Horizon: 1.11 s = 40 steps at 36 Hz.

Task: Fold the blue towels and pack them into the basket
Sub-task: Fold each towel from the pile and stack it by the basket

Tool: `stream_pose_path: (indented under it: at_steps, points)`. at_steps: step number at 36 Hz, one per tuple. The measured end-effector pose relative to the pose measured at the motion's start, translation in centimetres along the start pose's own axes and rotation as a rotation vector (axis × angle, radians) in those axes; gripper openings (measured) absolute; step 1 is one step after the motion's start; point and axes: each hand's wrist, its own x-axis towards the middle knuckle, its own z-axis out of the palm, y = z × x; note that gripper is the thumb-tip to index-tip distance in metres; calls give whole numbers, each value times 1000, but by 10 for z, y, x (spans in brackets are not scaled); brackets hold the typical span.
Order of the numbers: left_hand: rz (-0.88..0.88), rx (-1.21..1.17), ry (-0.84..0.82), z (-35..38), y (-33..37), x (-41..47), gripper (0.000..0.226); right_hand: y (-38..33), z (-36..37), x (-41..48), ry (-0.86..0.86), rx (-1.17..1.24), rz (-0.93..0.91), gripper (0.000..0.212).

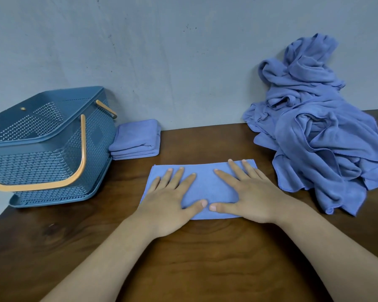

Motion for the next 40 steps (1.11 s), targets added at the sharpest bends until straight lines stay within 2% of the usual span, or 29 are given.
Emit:
stream_pose_path:
  at_steps: [7, 12, 18, 26, 28, 29, 31, 33, 34, 36, 40]
  points:
    - [-150, -21, -23, -9, -19, 6, 115, 20, -10, 0, -16, 14, 36, 115]
    - [-198, -13, -15, -21, -24, 23, 121, 19, -10, 1, -20, 35, 33, 114]
    - [-194, 7, 57, -20, -29, 29, 110, 20, -12, 1, -22, 43, 28, 114]
    - [-185, 57, -14, -12, -26, 4, 106, 30, -23, -6, -87, 62, -30, 119]
    - [-136, 87, 33, -16, -21, 0, 98, 32, -26, -8, -82, 75, -47, 119]
    - [-78, 76, 94, -19, -15, 1, 89, 33, -27, -7, -44, 99, -46, 114]
    - [47, -34, 205, -22, 1, 7, 71, 35, -29, -1, 116, 188, 5, 90]
    - [107, -188, 193, -20, 21, 12, 62, 39, -30, 5, 263, 163, 107, 62]
    - [139, -200, 162, -17, 28, 14, 62, 41, -30, 7, 289, 94, 150, 53]
    - [204, -83, 72, -6, 35, 16, 69, 44, -29, 10, 297, 26, 184, 40]
    - [229, 41, -58, 0, 27, 16, 82, 44, -30, 9, 305, 85, 176, 21]
